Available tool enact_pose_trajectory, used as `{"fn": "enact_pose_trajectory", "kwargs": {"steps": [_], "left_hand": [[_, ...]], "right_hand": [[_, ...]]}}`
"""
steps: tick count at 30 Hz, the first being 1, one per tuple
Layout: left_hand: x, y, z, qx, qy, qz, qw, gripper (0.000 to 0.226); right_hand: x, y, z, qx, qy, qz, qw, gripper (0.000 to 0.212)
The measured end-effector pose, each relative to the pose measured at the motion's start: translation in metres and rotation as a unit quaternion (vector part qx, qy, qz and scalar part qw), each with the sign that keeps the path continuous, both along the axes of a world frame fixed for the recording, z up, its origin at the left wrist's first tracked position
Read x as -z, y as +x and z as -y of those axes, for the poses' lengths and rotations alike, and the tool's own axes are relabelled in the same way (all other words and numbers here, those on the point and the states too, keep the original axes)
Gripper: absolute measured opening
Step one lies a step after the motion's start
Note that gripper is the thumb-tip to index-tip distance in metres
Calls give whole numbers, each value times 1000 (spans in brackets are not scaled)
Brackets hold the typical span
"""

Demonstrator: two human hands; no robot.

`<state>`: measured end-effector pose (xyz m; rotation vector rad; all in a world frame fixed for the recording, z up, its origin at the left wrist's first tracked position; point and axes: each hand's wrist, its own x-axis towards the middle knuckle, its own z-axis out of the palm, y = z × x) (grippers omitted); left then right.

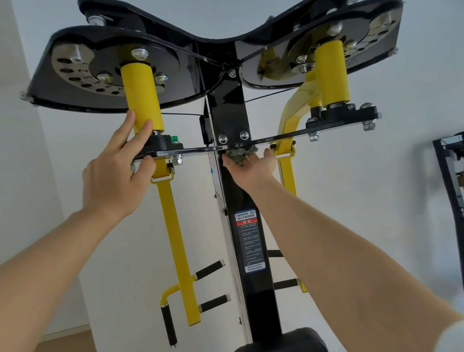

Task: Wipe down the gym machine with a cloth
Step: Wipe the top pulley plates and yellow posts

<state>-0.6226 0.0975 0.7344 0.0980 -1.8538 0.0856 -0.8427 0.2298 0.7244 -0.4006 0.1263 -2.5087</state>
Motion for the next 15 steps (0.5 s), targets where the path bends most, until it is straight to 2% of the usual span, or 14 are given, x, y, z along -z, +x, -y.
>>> {"fn": "enact_pose_trajectory", "kwargs": {"steps": [10,15], "left_hand": [[0,2,5,19,-7,13,1000,58],[-6,16,4,57,22,73,995,67]], "right_hand": [[13,48,-9,-84,48,-111,989,57],[9,94,-18,-122,79,-160,976,56]]}}
